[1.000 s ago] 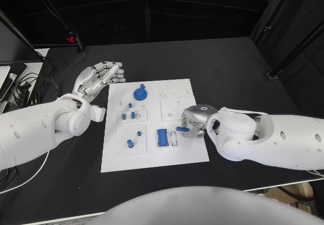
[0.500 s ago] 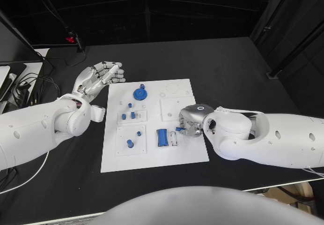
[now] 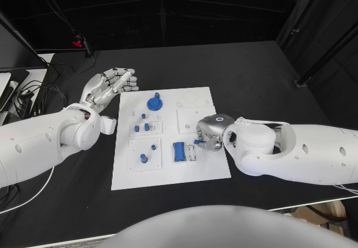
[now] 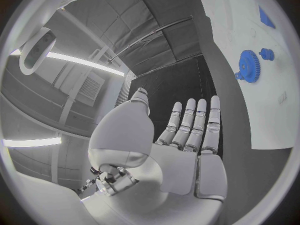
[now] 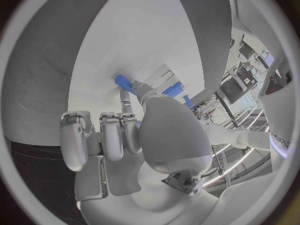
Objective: Assemble the parts on the task board
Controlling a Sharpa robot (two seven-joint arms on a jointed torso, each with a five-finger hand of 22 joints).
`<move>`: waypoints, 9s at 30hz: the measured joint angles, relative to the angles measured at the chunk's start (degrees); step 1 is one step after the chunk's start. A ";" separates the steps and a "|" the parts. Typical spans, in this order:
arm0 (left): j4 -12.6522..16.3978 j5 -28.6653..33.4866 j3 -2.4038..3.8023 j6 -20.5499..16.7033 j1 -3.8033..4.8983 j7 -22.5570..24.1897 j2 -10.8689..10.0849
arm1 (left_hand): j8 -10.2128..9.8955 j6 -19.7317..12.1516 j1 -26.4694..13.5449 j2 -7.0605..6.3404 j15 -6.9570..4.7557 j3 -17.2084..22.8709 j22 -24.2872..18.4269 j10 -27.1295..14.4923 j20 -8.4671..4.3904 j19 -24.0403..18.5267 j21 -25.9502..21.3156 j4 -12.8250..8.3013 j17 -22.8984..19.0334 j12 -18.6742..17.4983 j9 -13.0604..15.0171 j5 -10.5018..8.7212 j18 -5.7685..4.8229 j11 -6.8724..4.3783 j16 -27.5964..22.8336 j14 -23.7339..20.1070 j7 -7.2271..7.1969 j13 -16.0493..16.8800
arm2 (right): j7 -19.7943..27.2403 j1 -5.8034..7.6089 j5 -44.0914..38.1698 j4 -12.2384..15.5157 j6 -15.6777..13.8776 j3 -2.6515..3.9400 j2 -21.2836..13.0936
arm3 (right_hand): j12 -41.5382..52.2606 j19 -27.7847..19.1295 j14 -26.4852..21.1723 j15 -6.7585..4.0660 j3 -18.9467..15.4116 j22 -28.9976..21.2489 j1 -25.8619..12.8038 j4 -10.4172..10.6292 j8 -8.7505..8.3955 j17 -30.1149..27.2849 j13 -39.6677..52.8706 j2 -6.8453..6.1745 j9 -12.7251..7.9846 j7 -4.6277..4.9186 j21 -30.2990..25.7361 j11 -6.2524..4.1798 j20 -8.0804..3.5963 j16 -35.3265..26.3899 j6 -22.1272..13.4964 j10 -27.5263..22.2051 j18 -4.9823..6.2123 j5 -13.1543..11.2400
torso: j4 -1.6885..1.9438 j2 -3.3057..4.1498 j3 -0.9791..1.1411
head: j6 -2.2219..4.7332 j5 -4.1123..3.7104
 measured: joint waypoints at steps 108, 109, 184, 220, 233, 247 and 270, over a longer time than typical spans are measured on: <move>-0.38 0.01 0.00 0.07 -0.04 -0.21 0.35 | 0.23 -0.42 0.01 0.44 0.00 -0.34 -0.05 0.00 0.00 0.00 0.00 0.04 -0.22 0.23 0.01 0.00 -0.01 0.00 0.23 0.00 0.01 0.00 | 11.31 0.08 49.54 0.29 -17.82 -0.20 -4.41 | 0.00 -0.20 0.00 -0.41 2.00 0.00 -0.98 -3.01 -7.68 0.00 0.00 -1.00 -0.77 0.50 0.00 -0.61 -0.19 0.00 9.61 0.22 -0.01 1.84 | 0.03 0.03 0.00 | 0.00 0.38; -0.38 0.01 0.00 0.07 -0.04 -0.21 0.35 | 0.23 -0.42 0.01 0.44 0.00 -0.34 -0.05 0.00 0.00 0.00 0.00 0.04 -0.22 0.23 0.01 0.00 0.00 0.00 0.23 0.00 0.00 0.00 | 11.31 0.08 49.99 0.28 -17.91 -0.20 -4.38 | 0.00 -0.20 0.00 -0.41 1.84 0.00 -0.98 -3.17 -7.74 0.00 0.00 -1.00 -0.77 0.50 0.00 -0.61 -0.19 0.00 9.61 0.22 0.00 1.84 | 0.03 0.03 0.01 | 0.00 0.38; -0.39 0.01 0.00 0.06 -0.05 -0.30 0.39 | 0.45 -0.41 0.01 0.43 0.00 -0.34 -0.12 0.00 0.00 0.00 0.00 0.05 -0.38 0.45 0.01 0.00 0.00 0.00 0.45 0.00 0.00 -0.05 | 8.52 0.08 61.64 -0.43 -20.10 -0.21 -3.62 | 0.00 -0.20 0.00 -0.40 -0.71 0.00 -3.73 -1.26 -10.42 0.00 0.00 -0.56 -0.92 -0.68 0.00 -0.61 -0.19 0.00 11.70 0.21 0.00 2.29 | 0.01 0.01 0.01 | 0.00 0.27; -0.40 0.01 0.00 0.06 -0.05 -0.31 0.50 | 0.45 -0.41 0.01 0.43 0.00 -0.34 -0.11 0.00 0.00 0.00 0.00 0.04 -0.38 0.45 0.01 0.00 0.00 0.00 0.45 0.00 0.00 -0.04 | 6.95 0.10 61.84 -0.78 -19.82 -0.19 -3.05 | 0.00 -0.20 0.00 -0.40 -4.10 0.00 -7.13 0.57 -12.56 0.00 0.00 -1.71 -0.94 -0.52 0.00 -0.61 -0.19 0.00 12.65 0.21 -0.01 1.33 | 0.01 0.02 0.00 | 0.00 0.36; -0.39 0.01 0.00 0.06 -0.05 -0.33 0.43 | 0.45 -0.40 0.01 0.44 0.00 -0.34 -0.11 0.00 0.00 0.00 0.00 0.04 -0.37 0.45 0.01 0.00 0.00 0.00 0.45 0.00 0.00 -0.04 | 6.62 0.08 57.82 -0.40 -19.19 -0.21 -4.07 | 0.00 -0.23 0.00 -1.44 -14.26 0.00 -11.95 7.56 -11.37 0.00 0.00 -3.04 1.41 -1.63 0.00 -1.45 -1.25 0.00 15.45 0.21 0.00 -7.73 | 0.01 0.01 -0.01 | 0.00 0.60; -0.59 0.01 0.00 0.07 -0.05 -0.35 0.51 | 0.45 -0.40 0.01 0.43 0.00 -0.34 -0.17 0.00 0.20 -0.20 0.00 0.05 -0.49 0.44 -0.05 0.00 -0.01 0.00 0.45 0.00 0.00 -0.04 | 6.18 0.08 54.64 0.04 -16.94 -0.21 -5.02 | 0.00 -0.01 0.00 -2.87 -19.92 0.00 -8.64 10.13 -4.38 0.00 0.00 0.26 8.47 -2.80 0.00 -2.37 -2.46 0.00 14.21 0.12 0.00 -10.96 | -0.02 0.01 0.02 | 0.00 0.51; -0.65 0.02 0.00 0.08 -0.13 -0.33 0.55 | 0.67 -0.41 0.25 0.67 0.00 -0.50 -0.17 0.00 0.20 -0.20 0.00 0.20 -0.54 0.44 -0.05 0.00 0.00 0.00 0.45 0.00 0.00 -0.03 | 13.98 0.05 54.16 0.57 -18.49 -0.24 -6.53 | 0.00 -0.22 -0.01 -2.86 -24.67 0.00 -6.85 10.18 1.67 0.00 0.00 1.72 16.47 -2.36 0.00 -2.36 -2.66 0.00 7.70 0.11 0.00 -6.94 | -0.02 -0.03 0.06 | 0.00 0.75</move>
